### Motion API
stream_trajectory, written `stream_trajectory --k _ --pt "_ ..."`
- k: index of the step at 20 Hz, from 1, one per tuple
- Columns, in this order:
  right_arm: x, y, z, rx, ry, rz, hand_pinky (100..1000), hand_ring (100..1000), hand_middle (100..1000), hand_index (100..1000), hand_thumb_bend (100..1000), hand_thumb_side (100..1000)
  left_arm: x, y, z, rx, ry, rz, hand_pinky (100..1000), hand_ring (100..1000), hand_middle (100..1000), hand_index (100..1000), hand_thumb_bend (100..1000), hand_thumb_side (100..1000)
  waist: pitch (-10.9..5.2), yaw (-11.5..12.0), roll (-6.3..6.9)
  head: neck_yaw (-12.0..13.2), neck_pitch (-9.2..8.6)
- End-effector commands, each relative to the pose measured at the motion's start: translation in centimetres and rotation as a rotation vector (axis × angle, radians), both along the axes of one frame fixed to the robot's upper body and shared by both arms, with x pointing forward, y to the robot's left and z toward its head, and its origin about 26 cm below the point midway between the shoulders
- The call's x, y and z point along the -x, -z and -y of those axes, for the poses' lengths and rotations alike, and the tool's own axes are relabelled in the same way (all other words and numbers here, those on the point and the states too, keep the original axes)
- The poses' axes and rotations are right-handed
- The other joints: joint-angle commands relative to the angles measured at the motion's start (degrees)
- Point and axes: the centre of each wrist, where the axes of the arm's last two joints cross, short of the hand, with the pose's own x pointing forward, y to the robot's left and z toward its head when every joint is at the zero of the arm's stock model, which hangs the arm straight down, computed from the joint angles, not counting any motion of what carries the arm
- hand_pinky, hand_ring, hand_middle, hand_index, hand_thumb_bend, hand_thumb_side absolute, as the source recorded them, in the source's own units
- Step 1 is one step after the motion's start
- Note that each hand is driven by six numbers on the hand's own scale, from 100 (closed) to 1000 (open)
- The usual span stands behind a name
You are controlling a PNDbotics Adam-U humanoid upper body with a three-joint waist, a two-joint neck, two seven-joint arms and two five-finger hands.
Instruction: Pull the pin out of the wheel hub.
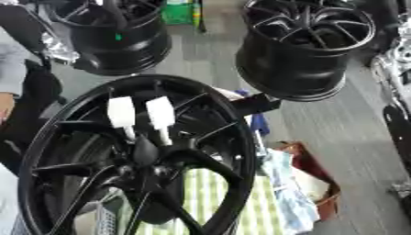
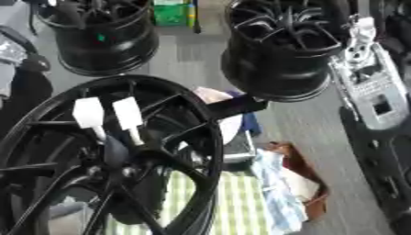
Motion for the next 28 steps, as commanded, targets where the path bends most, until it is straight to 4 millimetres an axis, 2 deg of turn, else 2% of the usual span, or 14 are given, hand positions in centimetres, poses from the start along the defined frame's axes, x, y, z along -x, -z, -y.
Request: stream_trajectory --k 1,7,17,22,28 --pt "0.2 -1.1 0.5 0.016 0.011 0.036 692 707 605 740 100 734 0.8 -1.0 -0.7 -0.054 -0.022 0.018 893 883 793 878 549 515 -1.06 0.18 0.18 -0.37 -0.44" --pt "0.2 -0.9 0.6 0.018 0.013 0.034 692 707 605 739 100 736 1.1 -0.2 -1.3 -0.049 -0.140 -0.041 900 892 800 886 569 514 -1.09 0.32 0.33 -0.53 -0.48" --pt "0.1 -0.7 0.5 0.011 0.010 0.028 691 707 605 739 100 740 0.4 1.3 0.0 -0.100 -0.214 -0.097 905 900 808 899 604 524 -1.19 0.26 0.34 -0.20 -0.10" --pt "0.1 -0.7 0.5 0.009 0.011 0.028 691 706 604 738 100 740 0.2 1.5 0.2 -0.107 -0.216 -0.102 907 903 807 895 611 539 -1.20 0.25 0.34 -0.21 0.00" --pt "0.2 -0.4 0.4 0.000 0.008 0.031 691 706 604 738 100 741 -0.7 3.2 1.3 -0.127 -0.209 -0.142 904 900 798 886 610 537 -1.53 -0.03 0.59 0.75 2.09"
